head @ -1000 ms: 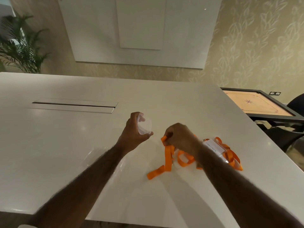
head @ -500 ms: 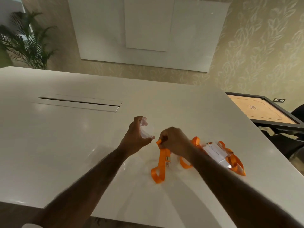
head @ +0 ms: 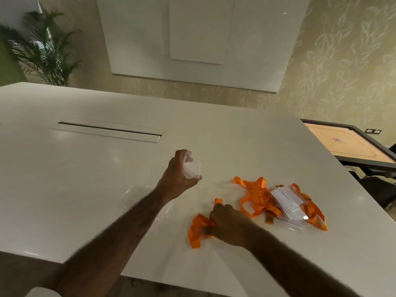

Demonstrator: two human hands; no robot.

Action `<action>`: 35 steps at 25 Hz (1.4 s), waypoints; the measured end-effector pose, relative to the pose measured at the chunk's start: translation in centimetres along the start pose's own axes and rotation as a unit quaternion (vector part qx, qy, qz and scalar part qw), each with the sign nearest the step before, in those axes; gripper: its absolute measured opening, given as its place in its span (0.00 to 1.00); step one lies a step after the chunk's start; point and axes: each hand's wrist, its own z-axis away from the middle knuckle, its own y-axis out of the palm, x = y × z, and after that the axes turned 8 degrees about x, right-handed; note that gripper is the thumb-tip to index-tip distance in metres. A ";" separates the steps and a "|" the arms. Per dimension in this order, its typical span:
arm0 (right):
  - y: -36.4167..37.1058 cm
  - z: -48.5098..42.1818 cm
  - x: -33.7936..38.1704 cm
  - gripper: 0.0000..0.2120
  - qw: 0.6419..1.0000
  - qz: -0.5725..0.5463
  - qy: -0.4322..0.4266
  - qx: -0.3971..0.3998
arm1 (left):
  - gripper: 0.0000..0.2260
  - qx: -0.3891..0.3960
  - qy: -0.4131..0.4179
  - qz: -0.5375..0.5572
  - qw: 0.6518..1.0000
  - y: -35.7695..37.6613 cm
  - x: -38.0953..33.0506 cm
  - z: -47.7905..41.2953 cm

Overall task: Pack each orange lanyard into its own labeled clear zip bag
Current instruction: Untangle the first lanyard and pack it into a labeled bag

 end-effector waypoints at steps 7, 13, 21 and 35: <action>0.9 -0.4 2.2 0.50 0.997 -0.051 0.054 -0.024 | 0.35 0.010 -0.004 -0.011 1.000 0.4 0.3 -0.2; 0.3 -1.4 3.7 0.47 0.980 -0.098 0.174 -0.011 | 0.35 0.007 -0.006 -0.014 1.000 0.4 0.3 -0.3; -1.1 -2.0 3.0 0.10 0.945 -0.292 0.125 -0.075 | 0.35 0.003 -0.004 -0.009 1.000 0.2 0.1 -0.3; -17.0 1.4 -0.2 0.09 0.711 -0.667 -0.079 -0.209 | 0.36 0.033 -0.009 0.017 0.999 1.9 -1.0 -0.9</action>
